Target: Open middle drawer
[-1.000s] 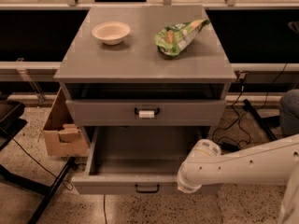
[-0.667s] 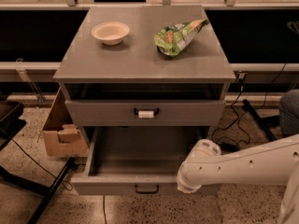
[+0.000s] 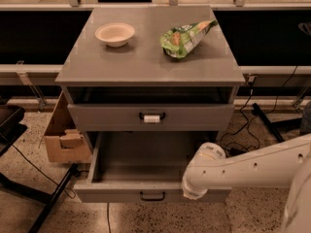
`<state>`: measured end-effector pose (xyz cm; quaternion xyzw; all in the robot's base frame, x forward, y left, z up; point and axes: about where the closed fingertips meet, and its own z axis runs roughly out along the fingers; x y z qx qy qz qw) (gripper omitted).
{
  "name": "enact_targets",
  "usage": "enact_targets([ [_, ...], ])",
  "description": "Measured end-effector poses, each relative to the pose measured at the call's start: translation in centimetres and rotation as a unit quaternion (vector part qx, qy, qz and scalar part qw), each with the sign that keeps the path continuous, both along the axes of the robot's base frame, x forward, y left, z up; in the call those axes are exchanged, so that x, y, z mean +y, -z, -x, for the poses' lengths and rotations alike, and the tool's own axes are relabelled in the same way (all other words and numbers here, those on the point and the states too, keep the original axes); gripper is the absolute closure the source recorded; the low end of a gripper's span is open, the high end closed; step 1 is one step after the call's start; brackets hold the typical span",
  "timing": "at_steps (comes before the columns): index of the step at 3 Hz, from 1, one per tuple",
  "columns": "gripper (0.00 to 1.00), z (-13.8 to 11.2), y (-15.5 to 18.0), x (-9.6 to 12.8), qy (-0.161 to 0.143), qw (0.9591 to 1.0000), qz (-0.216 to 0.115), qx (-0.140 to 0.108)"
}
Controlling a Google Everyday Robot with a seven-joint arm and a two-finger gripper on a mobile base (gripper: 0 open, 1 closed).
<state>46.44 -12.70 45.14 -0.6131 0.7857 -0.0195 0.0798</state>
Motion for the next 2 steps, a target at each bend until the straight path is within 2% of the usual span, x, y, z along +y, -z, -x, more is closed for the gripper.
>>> enact_targets([
  [1,0.82,-1.4,-2.5,1.6,-0.043,0.9987,0.028,0.006],
  [2,0.0,-2.0,-6.7,2.6,-0.092,0.9921,0.078,0.033],
])
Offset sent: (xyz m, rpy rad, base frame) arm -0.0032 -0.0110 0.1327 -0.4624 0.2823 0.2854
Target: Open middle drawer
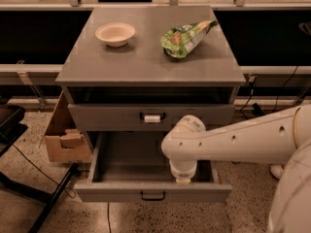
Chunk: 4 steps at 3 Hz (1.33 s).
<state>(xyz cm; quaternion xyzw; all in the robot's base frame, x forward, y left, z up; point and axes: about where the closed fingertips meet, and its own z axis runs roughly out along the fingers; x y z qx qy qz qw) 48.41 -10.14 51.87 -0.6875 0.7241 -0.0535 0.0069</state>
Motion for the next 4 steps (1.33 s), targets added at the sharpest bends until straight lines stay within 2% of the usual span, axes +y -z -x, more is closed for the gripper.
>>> enact_targets([
  [1,0.0,1.3,-0.1,-1.4,-0.004,0.9991,0.033,0.025],
  [2,0.0,1.3,0.2,-1.4,-0.002,0.9992,0.029,0.027],
  [3,0.0,1.7,3.3,-1.8,0.013,0.9989,-0.01,0.045],
  [4,0.0,1.7,3.3,-1.8,0.013,0.9989,-0.01,0.045],
])
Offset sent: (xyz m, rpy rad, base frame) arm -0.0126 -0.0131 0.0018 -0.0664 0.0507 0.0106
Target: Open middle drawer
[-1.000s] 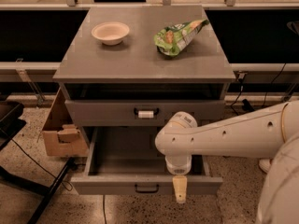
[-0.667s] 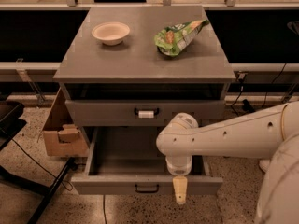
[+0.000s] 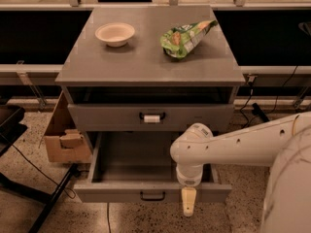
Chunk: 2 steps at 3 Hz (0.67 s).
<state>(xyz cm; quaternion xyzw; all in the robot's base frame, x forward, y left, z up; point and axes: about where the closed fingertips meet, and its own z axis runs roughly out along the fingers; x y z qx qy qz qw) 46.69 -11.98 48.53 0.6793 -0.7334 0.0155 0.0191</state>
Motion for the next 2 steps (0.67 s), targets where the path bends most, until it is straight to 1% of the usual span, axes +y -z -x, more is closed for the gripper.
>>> enact_targets([
  [1,0.0,0.4,1.8,-0.4,0.014,0.9996,-0.02,0.011],
  [2,0.0,1.1,3.6,-1.1,0.024,0.9983,-0.052,0.012],
])
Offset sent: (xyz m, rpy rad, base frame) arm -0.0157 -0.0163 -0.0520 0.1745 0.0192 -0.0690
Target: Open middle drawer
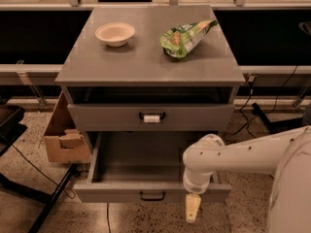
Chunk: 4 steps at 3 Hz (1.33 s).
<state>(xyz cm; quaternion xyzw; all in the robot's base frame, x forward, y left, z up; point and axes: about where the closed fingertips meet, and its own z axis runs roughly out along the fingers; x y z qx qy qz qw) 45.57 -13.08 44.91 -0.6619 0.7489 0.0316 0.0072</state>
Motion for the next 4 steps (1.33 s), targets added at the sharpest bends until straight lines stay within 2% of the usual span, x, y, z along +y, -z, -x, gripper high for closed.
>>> enact_targets([
  [1,0.0,0.0,0.0,0.0,0.0,1.0,0.0,0.0],
  [2,0.26,2.6,-0.1,-0.8,0.014,0.9987,0.033,0.036],
  [3,0.49,5.5,-0.6,-2.0,0.035,0.9955,0.056,0.067],
  [4,0.74,5.3,-1.2,-2.0,0.035,0.9955,0.056,0.067],
])
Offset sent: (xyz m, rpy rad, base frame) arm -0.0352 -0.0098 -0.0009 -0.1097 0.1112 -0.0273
